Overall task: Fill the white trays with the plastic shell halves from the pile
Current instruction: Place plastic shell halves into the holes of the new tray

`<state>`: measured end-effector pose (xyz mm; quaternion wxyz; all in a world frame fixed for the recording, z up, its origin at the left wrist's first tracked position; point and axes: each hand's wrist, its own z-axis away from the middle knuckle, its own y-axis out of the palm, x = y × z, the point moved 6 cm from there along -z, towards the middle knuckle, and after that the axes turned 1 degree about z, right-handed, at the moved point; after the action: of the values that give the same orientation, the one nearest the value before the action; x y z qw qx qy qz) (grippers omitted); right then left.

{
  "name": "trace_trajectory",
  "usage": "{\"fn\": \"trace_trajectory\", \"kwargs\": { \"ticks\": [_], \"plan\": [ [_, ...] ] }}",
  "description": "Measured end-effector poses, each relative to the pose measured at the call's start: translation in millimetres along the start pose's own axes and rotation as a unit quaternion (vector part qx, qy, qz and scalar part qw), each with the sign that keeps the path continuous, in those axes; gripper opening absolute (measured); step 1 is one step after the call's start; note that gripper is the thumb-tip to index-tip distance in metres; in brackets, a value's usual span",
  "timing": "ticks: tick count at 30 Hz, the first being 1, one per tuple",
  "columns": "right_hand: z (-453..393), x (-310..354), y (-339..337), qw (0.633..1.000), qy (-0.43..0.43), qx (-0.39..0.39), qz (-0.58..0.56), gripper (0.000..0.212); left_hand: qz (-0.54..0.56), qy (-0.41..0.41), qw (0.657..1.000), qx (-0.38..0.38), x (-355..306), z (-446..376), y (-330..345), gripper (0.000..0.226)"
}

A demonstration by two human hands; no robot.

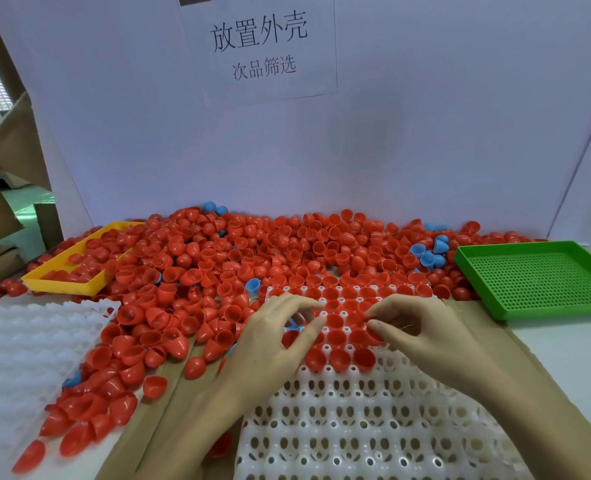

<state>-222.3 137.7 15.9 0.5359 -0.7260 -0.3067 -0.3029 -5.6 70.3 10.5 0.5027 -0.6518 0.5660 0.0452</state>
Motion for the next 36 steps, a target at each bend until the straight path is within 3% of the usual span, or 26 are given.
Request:
{"fn": "trace_trajectory", "kwargs": {
  "ticks": [3,9,15,24,28,36],
  "plan": [
    [-1,-14,-6,0.997,0.018,-0.018,0.073,0.010,-0.053,-0.021,0.998,-0.028,16,-5,-13,0.023],
    [-1,-19,-4,0.997,0.014,-0.015,0.077,0.010,-0.212,-0.079,0.970,-0.087,70,-12,-41,0.027],
    [0,-13,0,0.990,0.016,0.026,0.137,0.015,-0.210,-0.170,0.963,-0.022,116,-17,-41,0.047],
    [1,-7,-1,0.986,0.001,0.004,0.166,0.015,-0.281,-0.142,0.948,0.049,132,-38,-32,0.045],
    [1,-6,-2,0.988,0.001,0.000,0.157,0.017,-0.278,-0.112,0.954,-0.009,129,-35,-35,0.036],
    [3,0,-2,0.994,-0.011,-0.017,0.107,0.014,-0.232,0.077,0.962,-0.124,61,-22,-55,0.029]
  ]
}}
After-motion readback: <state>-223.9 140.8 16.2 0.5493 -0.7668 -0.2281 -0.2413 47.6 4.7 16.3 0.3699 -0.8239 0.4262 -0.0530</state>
